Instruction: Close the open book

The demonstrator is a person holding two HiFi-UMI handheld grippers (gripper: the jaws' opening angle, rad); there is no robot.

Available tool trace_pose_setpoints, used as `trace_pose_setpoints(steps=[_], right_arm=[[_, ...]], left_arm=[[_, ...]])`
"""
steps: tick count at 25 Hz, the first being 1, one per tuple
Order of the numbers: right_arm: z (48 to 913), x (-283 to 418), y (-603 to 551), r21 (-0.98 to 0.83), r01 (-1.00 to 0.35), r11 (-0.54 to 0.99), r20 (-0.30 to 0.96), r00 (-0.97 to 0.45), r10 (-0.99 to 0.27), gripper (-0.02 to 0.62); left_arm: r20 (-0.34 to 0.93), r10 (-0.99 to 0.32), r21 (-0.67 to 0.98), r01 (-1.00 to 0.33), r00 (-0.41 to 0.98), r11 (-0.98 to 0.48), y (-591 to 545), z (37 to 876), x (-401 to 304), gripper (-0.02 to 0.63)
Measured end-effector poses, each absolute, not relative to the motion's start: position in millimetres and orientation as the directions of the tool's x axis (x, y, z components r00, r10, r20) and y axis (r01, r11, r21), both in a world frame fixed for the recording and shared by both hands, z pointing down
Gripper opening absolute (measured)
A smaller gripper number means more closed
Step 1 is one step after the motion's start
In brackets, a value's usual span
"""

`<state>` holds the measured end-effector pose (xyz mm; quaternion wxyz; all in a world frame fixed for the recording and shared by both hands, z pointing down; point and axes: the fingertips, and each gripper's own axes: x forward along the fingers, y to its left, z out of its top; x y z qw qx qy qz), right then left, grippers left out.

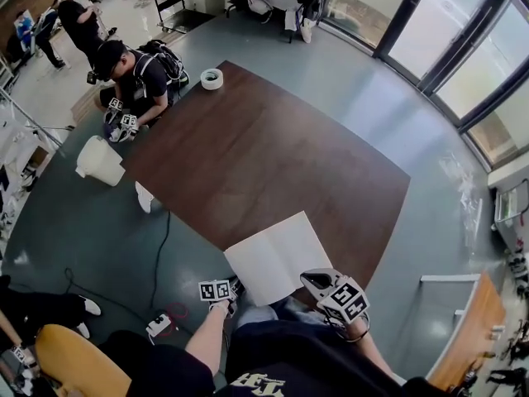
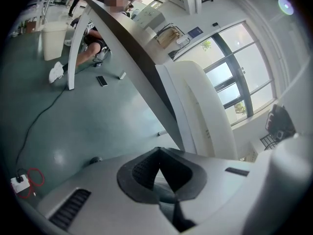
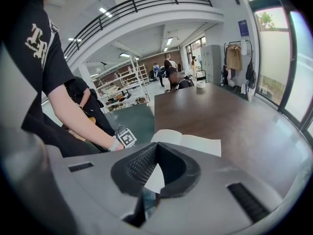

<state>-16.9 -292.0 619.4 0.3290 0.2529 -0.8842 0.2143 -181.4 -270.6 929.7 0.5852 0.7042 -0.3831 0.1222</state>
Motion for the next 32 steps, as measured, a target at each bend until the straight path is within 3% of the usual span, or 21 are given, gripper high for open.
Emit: trace_pose_setpoints(steps=[32], right_arm=[[617.6,-25.8,-315.7,-0.252,-0.472,0.845,0.631,-0.742,-0.226,-0.012]], left_arm=[[0.502,-0.614,0.757,-0.653,0.61,-0.03,-273.5,830.2,-188.2,0.005]])
